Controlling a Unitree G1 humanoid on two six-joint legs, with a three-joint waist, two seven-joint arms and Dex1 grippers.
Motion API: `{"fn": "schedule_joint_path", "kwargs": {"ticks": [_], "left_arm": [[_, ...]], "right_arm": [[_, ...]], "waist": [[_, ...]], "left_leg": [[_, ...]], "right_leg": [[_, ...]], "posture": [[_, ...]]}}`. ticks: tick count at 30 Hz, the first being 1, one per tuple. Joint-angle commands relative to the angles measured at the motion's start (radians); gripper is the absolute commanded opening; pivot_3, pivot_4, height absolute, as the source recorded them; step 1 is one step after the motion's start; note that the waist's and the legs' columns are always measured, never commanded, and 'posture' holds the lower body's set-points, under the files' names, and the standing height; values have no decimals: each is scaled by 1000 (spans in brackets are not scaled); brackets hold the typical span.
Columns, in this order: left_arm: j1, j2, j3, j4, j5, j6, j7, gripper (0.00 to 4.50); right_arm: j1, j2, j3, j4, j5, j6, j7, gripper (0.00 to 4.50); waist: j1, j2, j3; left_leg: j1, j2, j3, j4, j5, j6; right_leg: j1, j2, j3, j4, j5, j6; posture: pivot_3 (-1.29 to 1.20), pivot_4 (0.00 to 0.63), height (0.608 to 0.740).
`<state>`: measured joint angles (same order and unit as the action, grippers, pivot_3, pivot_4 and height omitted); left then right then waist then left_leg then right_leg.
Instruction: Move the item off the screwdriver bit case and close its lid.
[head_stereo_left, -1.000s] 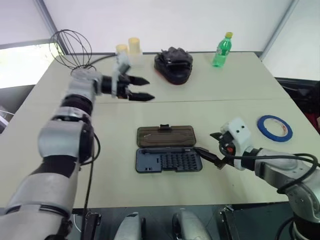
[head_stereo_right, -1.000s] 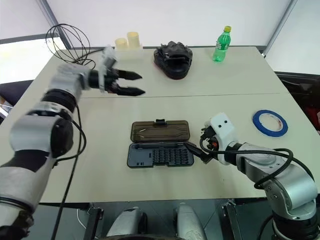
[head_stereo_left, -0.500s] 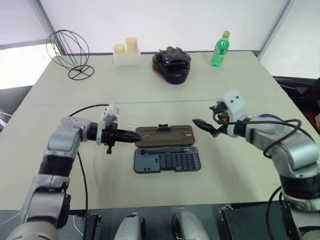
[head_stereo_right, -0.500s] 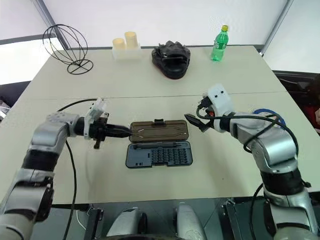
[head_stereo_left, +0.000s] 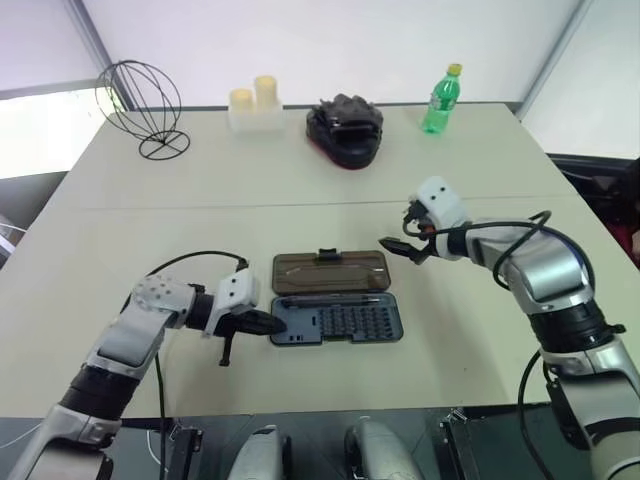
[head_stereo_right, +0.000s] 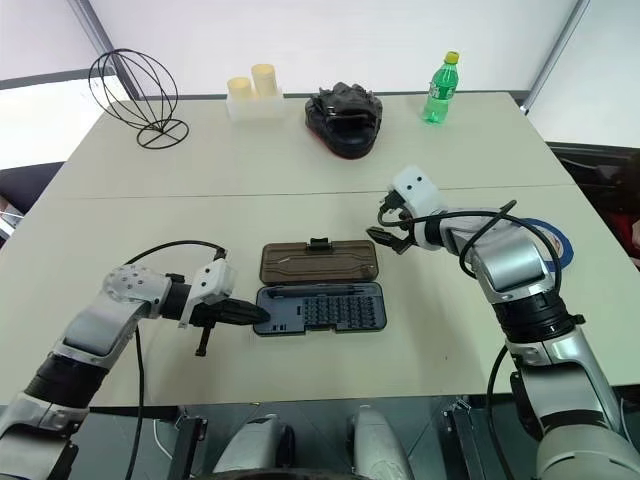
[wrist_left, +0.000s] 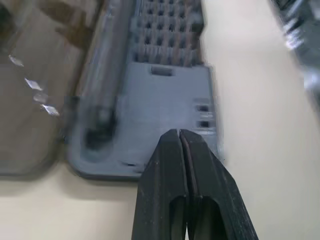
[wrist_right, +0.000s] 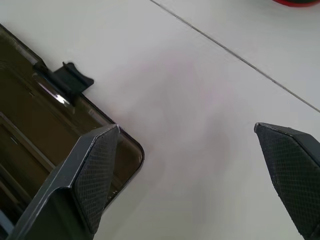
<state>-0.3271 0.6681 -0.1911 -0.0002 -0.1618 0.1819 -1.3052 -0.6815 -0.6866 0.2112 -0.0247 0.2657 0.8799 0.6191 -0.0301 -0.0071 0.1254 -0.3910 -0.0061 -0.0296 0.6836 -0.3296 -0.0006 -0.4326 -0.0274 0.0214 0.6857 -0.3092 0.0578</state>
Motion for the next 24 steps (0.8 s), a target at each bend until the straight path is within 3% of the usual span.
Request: {"fn": "schedule_joint_path", "kwargs": {"ticks": [1,5,16,17,18,24], "left_arm": [[17,-9,-39,87,65,-52,53,46],[19,-16,-45,106,45,-47,57,46],[61,-24,-53,78,22,-35,74,46],[67,-23,-52,70,19,-30,77,0],[71,-22,-50,62,15,-24,81,0],[95,-18,-34,10,-4,20,107,0]], "right_arm": [[-32,-5,16,4,-24,-17,48,4500],[-84,15,92,87,-71,-64,120,4500],[-271,186,222,578,-194,-234,324,4500],[-272,195,233,614,-206,-253,347,3937],[-272,202,244,646,-220,-275,371,3673],[-272,228,266,766,-295,-391,430,553]], "waist": [[4,1,-1],[11,2,-1],[12,3,-2],[10,5,-3],[10,5,-5],[9,5,-6]], "left_leg": [[0,0,0,0,0,0],[1,0,0,0,0,0],[4,0,0,0,0,0],[4,-1,0,0,0,0],[4,-1,0,0,0,0],[16,-1,0,-3,-1,2]], "right_leg": [[0,0,0,0,0,0],[1,0,0,0,0,0],[4,-1,0,0,0,0],[4,-1,0,0,0,0],[4,-1,0,0,0,0],[15,-1,0,-1,0,0]], "posture": [[0,150,740],[0,150,740],[0,150,740],[0,150,740],[0,150,740],[0,150,740]]}}
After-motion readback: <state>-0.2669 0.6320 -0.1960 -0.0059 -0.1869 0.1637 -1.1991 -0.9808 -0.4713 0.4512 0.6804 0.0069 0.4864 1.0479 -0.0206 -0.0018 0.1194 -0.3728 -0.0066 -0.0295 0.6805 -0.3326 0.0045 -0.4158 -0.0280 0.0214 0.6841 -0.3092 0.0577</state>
